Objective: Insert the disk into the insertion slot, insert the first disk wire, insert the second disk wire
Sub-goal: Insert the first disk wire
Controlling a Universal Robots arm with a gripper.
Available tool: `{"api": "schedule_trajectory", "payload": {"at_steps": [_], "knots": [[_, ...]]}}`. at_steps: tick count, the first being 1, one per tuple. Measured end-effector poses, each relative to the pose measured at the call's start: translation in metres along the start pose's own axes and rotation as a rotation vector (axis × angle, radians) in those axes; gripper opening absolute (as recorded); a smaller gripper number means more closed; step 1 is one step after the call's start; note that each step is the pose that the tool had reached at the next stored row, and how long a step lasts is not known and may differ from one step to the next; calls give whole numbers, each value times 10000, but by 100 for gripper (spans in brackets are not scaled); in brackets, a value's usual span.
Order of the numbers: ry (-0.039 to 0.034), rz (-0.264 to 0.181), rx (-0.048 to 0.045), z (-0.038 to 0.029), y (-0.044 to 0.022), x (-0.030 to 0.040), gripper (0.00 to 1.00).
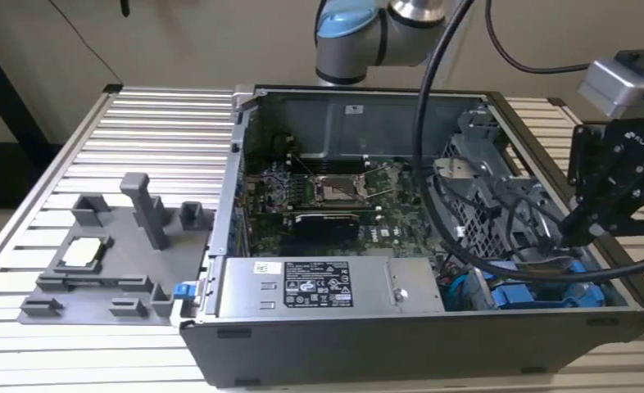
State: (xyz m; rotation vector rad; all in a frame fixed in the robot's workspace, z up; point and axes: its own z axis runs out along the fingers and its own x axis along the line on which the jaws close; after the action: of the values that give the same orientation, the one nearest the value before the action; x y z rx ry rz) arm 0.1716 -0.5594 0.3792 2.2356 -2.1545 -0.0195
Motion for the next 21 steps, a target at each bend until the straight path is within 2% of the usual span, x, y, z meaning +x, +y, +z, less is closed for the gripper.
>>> {"api": "schedule_trajectory", "payload": {"at_steps": [3,7,9,13,17,21], "knots": [[-2,0,-63,33,-7,65,19],[-11,10,-85,89,-9,138,19],[-58,13,-89,107,-9,150,19],[-380,10,-77,127,-9,155,19],[-603,24,-69,159,-10,163,19],[-787,58,-62,196,-11,162,19]]}}
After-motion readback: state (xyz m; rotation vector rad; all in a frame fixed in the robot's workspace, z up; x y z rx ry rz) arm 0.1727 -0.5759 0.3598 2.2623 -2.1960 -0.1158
